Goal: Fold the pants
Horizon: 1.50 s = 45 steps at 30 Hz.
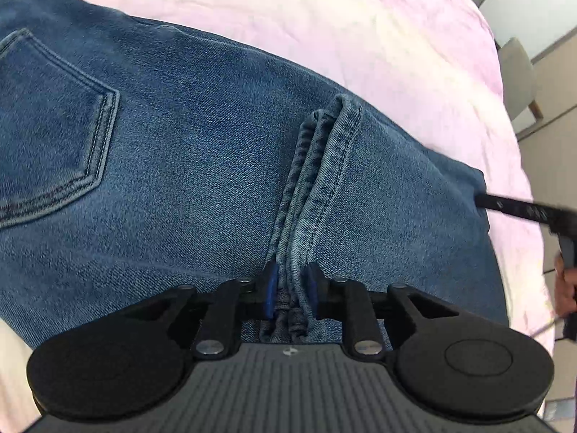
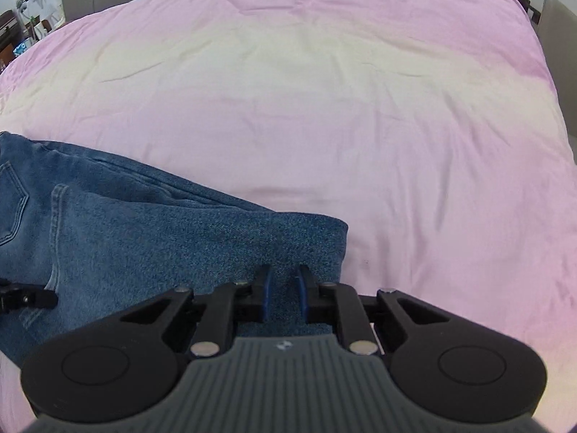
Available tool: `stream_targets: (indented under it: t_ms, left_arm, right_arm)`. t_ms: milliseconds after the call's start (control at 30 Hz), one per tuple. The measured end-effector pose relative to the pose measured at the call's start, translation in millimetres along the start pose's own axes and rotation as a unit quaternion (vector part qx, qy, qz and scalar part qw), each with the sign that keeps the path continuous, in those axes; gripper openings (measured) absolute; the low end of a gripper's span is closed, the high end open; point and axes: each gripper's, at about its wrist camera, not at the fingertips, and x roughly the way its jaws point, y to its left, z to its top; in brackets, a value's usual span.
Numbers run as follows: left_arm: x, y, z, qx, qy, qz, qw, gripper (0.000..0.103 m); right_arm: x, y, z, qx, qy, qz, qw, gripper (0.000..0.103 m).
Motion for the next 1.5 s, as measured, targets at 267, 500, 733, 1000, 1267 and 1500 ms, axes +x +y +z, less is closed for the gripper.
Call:
stream_targets:
  t_ms: [267,500,733,1000,1267,1500]
  left_arm:
    - [15.5,-14.1,8.2,0.016,0.009,0.017,0.9997,0.026]
    - [11.1,-15.0,6.3,0.013,0.007,0.021,0.9997,0.026]
    - [15.0,-30.3,6.9,0.028,0.008,0.05,0.9983,0.026]
    - [16.2,-31.4,4.2,0.022,0.008,0.059,0.998,0.026]
    - [-11.1,-30.9,-4.5,0.011,-0.025,0.06,0.9979,0.039]
    - [-71.8,9.9,-22.3,-0.027,-0.102,0.068,0.992,0.048]
  right_arm:
    - [51.5,-17.0,12.0,0.058,0.022,0.024,0.998,0.007]
    - [-3.6,-20.5,-3.8,0.046,-0.005,0.035,0.998,0.015]
    - [-82.2,5.1,-86.1,-0.033,-0.013,0.046,0.998,0.019]
    - [-37.4,12.8,-134.8,-0.064,0.016,0.03,0.997,0.019]
    - [-39.9,24.7,-119.5,-0.084,0.037,0.008,0.996,0.019]
    - [-66.1,59.8,-107.8,-0.142,-0.007,0.007,0.99,0.035]
